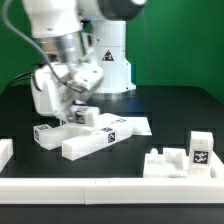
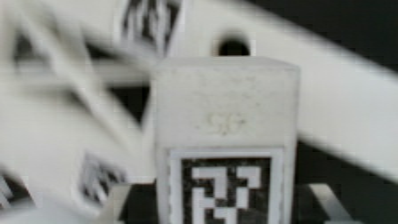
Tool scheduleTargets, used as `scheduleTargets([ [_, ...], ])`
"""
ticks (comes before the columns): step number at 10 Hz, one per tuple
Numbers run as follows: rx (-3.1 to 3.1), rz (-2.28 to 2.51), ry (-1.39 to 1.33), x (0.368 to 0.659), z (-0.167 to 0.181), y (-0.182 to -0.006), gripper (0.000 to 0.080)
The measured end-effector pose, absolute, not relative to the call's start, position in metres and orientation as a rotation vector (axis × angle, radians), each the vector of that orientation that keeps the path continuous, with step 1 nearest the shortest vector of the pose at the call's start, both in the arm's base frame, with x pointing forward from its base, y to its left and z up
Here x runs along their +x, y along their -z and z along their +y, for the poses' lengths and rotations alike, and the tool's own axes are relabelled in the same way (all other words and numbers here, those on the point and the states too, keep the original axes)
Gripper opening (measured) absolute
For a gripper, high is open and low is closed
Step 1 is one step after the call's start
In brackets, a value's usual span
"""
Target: Assemble chair
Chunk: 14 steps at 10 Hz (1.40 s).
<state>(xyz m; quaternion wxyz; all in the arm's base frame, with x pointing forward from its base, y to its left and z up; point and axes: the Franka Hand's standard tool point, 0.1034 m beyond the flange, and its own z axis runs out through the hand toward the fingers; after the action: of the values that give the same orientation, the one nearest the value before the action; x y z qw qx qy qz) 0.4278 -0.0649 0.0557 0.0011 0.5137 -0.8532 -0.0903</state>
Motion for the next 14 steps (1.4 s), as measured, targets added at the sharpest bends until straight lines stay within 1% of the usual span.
scheduleTargets([
  [1, 1.406, -2.771, 0.285, 0.434, -0.043, -0.057, 0.0284],
  [2, 1.289, -2.808, 0.275, 0.435, -0.032, -0.055, 0.0284],
  [3, 1.254, -2.801, 0.260, 0.430, -0.044, -0.049, 0.0284],
  [4, 1.128, -2.843, 0.252, 0.429, -0.046, -0.047, 0.0284],
  [6, 0.962, -2.895, 0.252, 0.429, -0.041, -0.045, 0.0284],
  [7, 0.881, -2.922, 0.278, 0.426, -0.028, -0.046, 0.0284],
  [9, 0.890, -2.929, 0.322, 0.425, 0.022, -0.046, 0.0284],
  [11, 0.996, -2.898, 0.342, 0.430, 0.074, -0.048, 0.0284],
  [12, 1.007, -2.877, 0.353, 0.428, 0.082, -0.040, 0.0284],
  [13, 1.059, -2.844, 0.359, 0.427, 0.080, -0.035, 0.0284],
  [14, 1.083, -2.836, 0.356, 0.427, 0.080, -0.035, 0.0284],
])
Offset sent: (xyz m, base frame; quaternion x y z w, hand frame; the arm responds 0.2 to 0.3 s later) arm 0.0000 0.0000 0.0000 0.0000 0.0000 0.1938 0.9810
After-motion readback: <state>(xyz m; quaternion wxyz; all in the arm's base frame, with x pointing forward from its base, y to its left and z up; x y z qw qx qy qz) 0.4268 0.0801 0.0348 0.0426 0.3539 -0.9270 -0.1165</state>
